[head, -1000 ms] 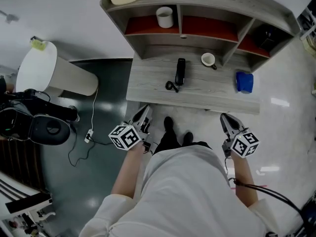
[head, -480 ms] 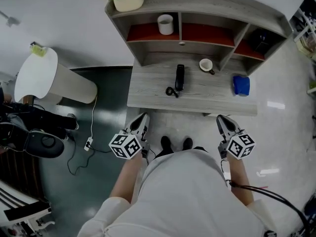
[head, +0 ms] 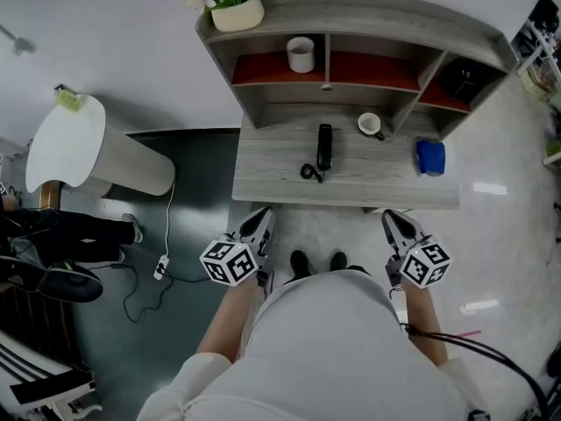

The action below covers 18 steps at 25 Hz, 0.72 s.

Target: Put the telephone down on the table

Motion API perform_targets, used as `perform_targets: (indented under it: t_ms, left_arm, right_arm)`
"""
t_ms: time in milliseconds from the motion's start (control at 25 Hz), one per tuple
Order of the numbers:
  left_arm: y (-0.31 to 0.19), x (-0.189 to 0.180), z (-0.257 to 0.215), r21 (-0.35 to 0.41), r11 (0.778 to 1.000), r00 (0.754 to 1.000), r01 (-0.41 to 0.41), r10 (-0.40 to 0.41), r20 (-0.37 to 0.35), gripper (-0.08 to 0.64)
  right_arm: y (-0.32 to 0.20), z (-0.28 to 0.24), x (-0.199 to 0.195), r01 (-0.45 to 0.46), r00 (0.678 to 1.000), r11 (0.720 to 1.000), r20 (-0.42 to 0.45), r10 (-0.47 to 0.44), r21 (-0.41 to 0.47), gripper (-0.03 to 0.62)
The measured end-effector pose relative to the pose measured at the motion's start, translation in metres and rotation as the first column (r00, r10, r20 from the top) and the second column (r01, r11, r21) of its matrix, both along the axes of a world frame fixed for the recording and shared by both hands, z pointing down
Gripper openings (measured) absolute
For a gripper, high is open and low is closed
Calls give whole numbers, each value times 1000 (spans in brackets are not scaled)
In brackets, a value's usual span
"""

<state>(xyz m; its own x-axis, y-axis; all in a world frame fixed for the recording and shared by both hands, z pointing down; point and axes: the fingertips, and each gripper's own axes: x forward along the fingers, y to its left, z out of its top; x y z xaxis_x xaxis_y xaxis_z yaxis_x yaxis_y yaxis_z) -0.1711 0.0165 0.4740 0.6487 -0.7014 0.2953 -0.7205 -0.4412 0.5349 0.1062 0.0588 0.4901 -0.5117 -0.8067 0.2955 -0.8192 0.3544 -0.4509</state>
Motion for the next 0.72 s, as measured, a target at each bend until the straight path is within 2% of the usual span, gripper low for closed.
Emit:
perform_targets:
  t_ms: [720]
  left_arm:
    - [-13,-3,10,-32,999,999,-27,26,-21,9]
  right_arm:
    - [-11,-3,-10,-6,1000,1000,0,6,0,17]
